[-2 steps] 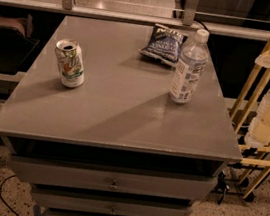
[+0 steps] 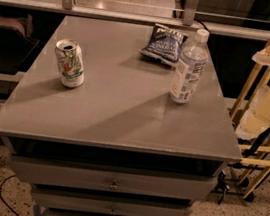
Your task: Move blue plastic bottle near 7up can
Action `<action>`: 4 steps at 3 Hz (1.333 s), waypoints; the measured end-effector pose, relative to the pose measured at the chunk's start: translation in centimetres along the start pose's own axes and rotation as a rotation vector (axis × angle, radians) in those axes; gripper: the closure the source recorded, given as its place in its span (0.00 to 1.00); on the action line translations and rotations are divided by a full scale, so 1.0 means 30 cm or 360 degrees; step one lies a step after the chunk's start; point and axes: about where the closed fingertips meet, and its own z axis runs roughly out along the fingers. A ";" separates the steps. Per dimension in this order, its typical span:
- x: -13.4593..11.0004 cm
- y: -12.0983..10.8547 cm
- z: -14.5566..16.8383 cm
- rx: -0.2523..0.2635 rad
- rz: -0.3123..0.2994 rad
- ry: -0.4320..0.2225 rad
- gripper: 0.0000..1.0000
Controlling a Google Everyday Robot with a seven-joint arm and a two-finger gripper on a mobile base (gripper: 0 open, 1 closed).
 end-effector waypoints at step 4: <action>-0.021 -0.273 0.277 0.0177 0.0530 -0.0431 0.00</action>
Offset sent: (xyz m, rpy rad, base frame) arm 0.0988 0.0137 -0.0425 0.2703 -0.1165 -0.1887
